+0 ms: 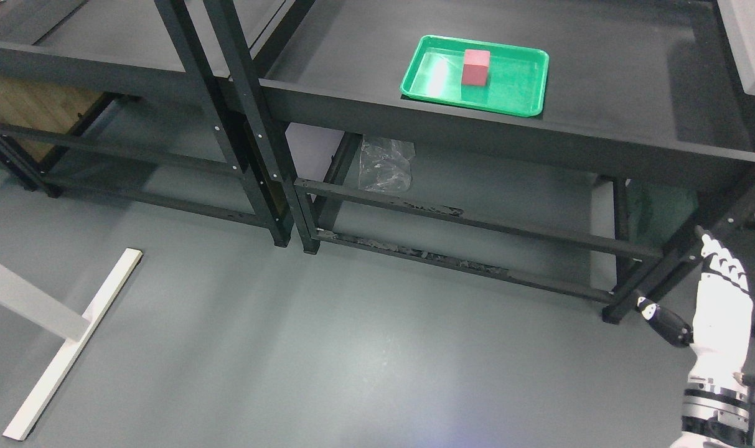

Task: Pick pink block from left shelf to tray
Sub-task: 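Approach the shelf and bring the right hand beside the green tray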

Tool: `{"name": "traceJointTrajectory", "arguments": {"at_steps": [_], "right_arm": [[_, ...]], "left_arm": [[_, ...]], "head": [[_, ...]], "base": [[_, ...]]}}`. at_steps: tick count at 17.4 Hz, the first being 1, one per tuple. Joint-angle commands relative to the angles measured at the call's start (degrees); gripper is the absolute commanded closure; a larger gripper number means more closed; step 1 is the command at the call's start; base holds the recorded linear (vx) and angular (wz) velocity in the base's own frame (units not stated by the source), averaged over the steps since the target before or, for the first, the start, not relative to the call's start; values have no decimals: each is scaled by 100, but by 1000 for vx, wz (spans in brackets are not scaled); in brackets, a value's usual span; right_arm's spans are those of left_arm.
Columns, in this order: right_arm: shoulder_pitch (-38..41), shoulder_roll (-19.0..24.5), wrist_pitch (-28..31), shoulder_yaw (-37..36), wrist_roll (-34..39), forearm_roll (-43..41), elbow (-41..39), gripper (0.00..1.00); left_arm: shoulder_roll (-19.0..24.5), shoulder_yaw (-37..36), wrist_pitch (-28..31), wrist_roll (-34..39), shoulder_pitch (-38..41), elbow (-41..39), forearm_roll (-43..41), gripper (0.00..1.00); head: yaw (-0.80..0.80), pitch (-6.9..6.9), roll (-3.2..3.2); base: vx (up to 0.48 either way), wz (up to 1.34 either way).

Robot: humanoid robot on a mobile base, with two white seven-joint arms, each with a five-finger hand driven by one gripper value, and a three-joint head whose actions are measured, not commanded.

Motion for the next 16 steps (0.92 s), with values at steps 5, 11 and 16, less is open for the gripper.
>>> {"name": "traceJointTrajectory", "arguments": {"at_steps": [5,11,16], "right_arm": [[26,-94,-9,-89,301,-191,-59,0],[-9,-314,0,-150,802,-851,-50,0],[-36,-314,0,-168,803,-860,-50,0]], "left_arm": [[100,0,0,5,53,0,-9,0],[100,0,0,5,53,0,-9,0],[100,0,0,5,53,0,-9,0]], "head": [[0,0,0],[0,0,0],[0,0,0]], "base": [[257,276],[247,332],[253,154]]}}
